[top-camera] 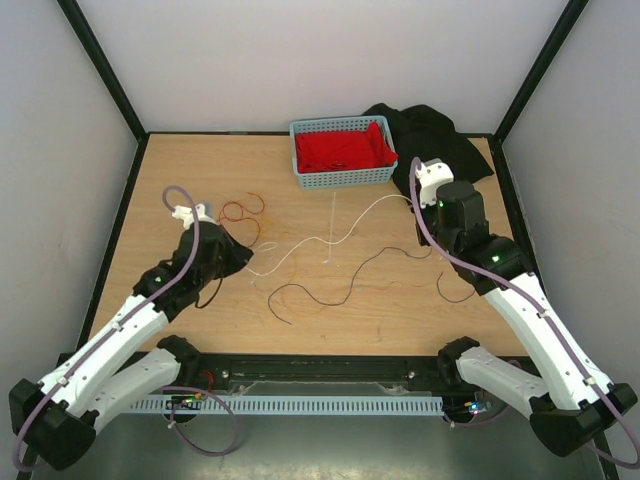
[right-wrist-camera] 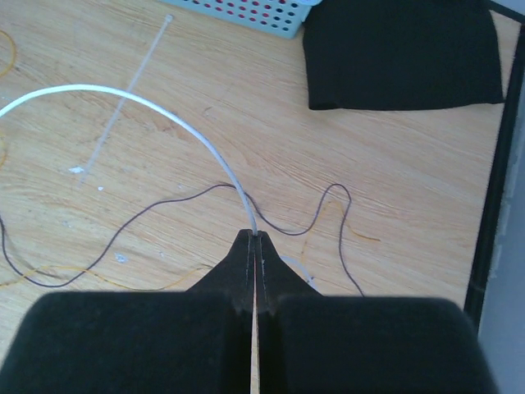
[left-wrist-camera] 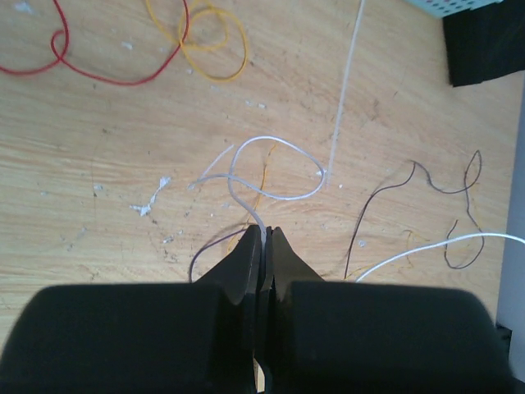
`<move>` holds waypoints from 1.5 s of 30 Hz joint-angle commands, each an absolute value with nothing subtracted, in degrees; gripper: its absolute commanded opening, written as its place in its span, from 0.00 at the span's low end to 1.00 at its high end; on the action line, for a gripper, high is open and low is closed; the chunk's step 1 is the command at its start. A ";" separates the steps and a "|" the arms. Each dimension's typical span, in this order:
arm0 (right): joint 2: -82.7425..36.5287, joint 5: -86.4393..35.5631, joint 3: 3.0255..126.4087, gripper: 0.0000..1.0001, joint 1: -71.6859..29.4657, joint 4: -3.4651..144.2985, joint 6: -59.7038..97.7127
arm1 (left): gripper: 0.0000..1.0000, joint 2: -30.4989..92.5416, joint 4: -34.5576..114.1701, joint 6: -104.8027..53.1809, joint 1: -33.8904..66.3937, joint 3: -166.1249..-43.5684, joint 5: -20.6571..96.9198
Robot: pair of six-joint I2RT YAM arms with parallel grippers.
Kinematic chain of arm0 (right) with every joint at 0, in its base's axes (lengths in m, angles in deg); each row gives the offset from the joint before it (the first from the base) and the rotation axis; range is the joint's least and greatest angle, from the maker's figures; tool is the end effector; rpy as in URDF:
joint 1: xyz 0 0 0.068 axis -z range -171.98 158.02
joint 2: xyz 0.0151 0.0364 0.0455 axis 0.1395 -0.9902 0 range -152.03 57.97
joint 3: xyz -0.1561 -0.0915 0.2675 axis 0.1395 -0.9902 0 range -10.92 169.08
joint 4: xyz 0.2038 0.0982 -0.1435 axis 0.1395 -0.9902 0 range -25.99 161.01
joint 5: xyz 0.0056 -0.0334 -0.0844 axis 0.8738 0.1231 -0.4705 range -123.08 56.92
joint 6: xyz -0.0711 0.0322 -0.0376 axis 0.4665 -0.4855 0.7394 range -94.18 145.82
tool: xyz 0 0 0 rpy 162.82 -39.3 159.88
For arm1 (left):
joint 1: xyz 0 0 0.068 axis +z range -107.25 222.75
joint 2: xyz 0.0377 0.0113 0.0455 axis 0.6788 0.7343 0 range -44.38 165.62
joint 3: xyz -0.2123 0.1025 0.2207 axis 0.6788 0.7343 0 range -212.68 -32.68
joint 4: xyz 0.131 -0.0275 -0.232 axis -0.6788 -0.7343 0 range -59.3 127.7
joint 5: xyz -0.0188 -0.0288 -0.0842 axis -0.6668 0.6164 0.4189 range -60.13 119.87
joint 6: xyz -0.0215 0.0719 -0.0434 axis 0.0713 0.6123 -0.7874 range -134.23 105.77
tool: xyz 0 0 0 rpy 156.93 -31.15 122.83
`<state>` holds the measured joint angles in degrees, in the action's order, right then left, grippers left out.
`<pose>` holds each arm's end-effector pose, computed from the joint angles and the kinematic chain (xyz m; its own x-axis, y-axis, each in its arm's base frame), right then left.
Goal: Zip-tie the wires
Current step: Straighten the cable at the center of the board.
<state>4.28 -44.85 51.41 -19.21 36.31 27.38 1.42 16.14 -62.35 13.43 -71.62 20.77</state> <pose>0.1913 0.0809 0.3994 -0.3829 -0.2269 -0.8955 -0.2955 0.9485 -0.1140 0.1706 -0.0821 0.2979 -0.5469 -0.5361 -0.6431 -0.0672 0.7937 -0.6045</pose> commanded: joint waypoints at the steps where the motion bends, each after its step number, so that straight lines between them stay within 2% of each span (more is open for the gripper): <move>1: 6.42 -49.97 51.29 0.00 -19.25 33.92 28.90 | 0.00 3.15 18.30 -67.50 9.18 -68.80 15.35; 4: 6.74 -51.17 50.28 0.00 -19.27 33.92 29.14 | 0.00 5.52 18.71 -68.67 6.54 -67.91 14.30; 6: 6.81 -52.69 49.72 0.00 -19.23 33.93 29.28 | 0.05 6.96 19.41 -69.52 5.18 -67.37 14.16; 9: 6.70 -53.35 50.23 0.00 -19.07 33.74 29.19 | 0.24 8.70 20.23 -71.00 3.82 -66.35 14.03; 12: 6.14 -50.80 52.10 0.00 -19.01 33.33 29.11 | 0.50 9.18 20.22 -70.73 3.47 -65.42 12.14; 13: 5.90 -49.95 52.61 0.00 -19.04 33.06 29.15 | 0.56 8.93 19.98 -69.96 3.46 -65.31 11.08; 18: 6.02 -50.80 52.28 0.00 -18.97 32.17 30.17 | 0.71 4.45 19.08 -59.15 3.98 -66.37 6.72; 21: 6.10 -51.93 51.84 0.00 -18.97 32.08 30.46 | 0.73 2.77 20.84 -50.31 5.83 -67.34 10.43; 24: 5.62 -50.59 52.19 0.00 -18.97 32.16 30.24 | 0.73 4.98 23.51 -42.70 8.50 -68.90 21.12; 30: 5.51 -49.94 52.63 0.00 -19.01 32.23 29.92 | 0.75 18.80 24.46 -36.97 9.65 -75.93 37.87; 45: 7.29 -49.33 52.10 0.00 -19.03 32.16 29.66 | 0.75 50.75 32.77 -33.28 5.90 -95.98 40.63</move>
